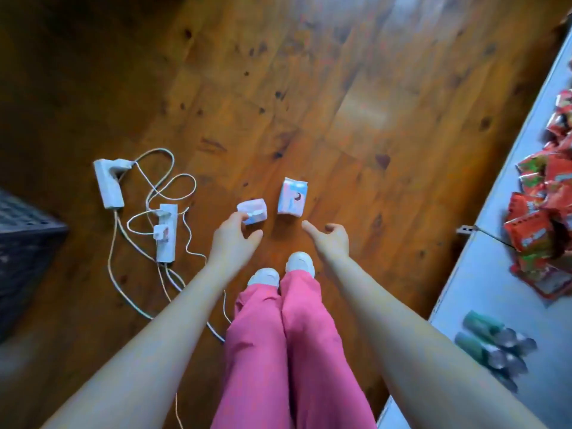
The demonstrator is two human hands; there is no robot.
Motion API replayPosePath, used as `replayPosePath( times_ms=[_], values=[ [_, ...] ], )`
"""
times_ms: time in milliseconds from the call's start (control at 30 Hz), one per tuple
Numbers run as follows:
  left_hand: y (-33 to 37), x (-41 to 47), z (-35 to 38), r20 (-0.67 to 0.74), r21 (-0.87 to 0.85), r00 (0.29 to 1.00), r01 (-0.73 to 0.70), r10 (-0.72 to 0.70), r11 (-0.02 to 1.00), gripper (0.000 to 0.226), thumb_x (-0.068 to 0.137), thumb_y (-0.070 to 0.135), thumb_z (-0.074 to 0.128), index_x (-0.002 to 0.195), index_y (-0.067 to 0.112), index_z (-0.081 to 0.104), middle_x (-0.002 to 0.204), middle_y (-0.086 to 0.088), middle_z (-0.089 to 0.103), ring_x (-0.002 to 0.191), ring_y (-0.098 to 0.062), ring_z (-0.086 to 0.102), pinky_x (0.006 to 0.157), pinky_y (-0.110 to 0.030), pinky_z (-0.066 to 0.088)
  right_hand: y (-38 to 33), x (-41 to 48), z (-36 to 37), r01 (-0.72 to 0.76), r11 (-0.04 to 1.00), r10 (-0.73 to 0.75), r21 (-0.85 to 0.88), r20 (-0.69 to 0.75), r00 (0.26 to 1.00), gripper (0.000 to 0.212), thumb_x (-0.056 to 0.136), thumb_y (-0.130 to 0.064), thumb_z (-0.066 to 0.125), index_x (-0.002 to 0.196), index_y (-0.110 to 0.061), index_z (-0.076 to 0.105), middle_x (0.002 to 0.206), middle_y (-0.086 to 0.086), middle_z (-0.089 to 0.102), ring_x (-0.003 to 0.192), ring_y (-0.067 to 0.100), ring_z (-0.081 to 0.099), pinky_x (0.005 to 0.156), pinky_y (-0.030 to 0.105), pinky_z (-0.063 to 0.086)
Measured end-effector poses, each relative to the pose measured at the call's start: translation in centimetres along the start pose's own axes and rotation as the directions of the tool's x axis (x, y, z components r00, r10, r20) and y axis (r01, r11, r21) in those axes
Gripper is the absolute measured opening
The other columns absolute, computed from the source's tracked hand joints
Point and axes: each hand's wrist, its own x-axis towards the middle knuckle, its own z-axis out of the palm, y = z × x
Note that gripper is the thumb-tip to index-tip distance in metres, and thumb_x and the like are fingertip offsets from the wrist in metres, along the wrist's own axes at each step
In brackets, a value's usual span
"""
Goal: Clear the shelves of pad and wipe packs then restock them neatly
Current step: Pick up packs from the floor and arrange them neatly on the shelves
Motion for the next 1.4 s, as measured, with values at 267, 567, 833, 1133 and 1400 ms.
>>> replayPosePath(
  times_ms=[267,567,833,1133,1400],
  values=[
    [-10.6,15.9,11.1,-0.043,0.195,0.999,-0.017,0.025,0.981,0.062,0.08,0.023,0.071,0.132,0.004,0.044,0.133,-0.018,0.048,0.125,-0.034,0.042,0.102,-0.037,0.033,6.0,18.6,9.3,-0.009,0.949,-0.005,-0.315,-0.042,0.999,0.076,0.076,-0.041,0.073,0.13,-0.001,0.037,0.133,0.018,0.047,0.123,0.034,0.047,0.098,0.039,0.039],
    [-15.8,25.4,17.5,0.067,0.458,0.994,-0.106,0.084,0.883,0.095,0.079,0.036,0.073,0.15,0.023,0.011,0.159,-0.009,0.002,0.146,-0.027,-0.005,0.112,-0.055,0.018,7.7,29.2,17.6,-0.008,0.914,-0.041,-0.405,-0.111,0.993,0.111,0.065,-0.055,0.076,0.144,-0.011,0.013,0.141,0.016,0.035,0.13,0.034,0.037,0.106,0.049,0.033],
    [-16.1,26.3,17.3,-0.058,0.369,0.992,-0.081,0.11,0.926,0.067,0.077,0.026,0.071,0.135,0.016,0.038,0.127,-0.011,0.046,0.118,-0.031,0.038,0.083,-0.037,0.043,8.8,30.0,16.8,0.018,0.897,-0.084,-0.441,-0.131,0.988,0.106,0.068,-0.029,0.076,0.147,-0.01,0.007,0.134,0.018,0.036,0.124,0.036,0.039,0.098,0.04,0.038],
    [-10.3,16.2,11.5,-0.078,0.259,0.997,0.026,-0.006,0.966,0.069,0.071,0.039,0.073,0.126,0.01,0.043,0.12,-0.015,0.052,0.11,-0.034,0.047,0.086,-0.04,0.042,7.9,17.7,10.6,0.146,0.881,-0.172,-0.451,-0.015,0.985,0.097,0.061,-0.033,0.077,0.141,-0.015,0.024,0.126,0.014,0.046,0.118,0.032,0.043,0.098,0.045,0.042],
    [-1.2,4.9,3.3,-0.03,0.286,0.988,-0.134,0.149,0.949,0.067,0.072,0.042,0.073,0.124,0.01,0.044,0.117,-0.015,0.055,0.108,-0.034,0.05,0.083,-0.04,0.044,3.9,3.7,1.5,0.154,0.922,-0.186,-0.356,-0.058,0.981,0.094,0.062,-0.036,0.074,0.142,-0.018,0.027,0.125,0.011,0.049,0.116,0.028,0.045,0.097,0.042,0.043]
  ],
)
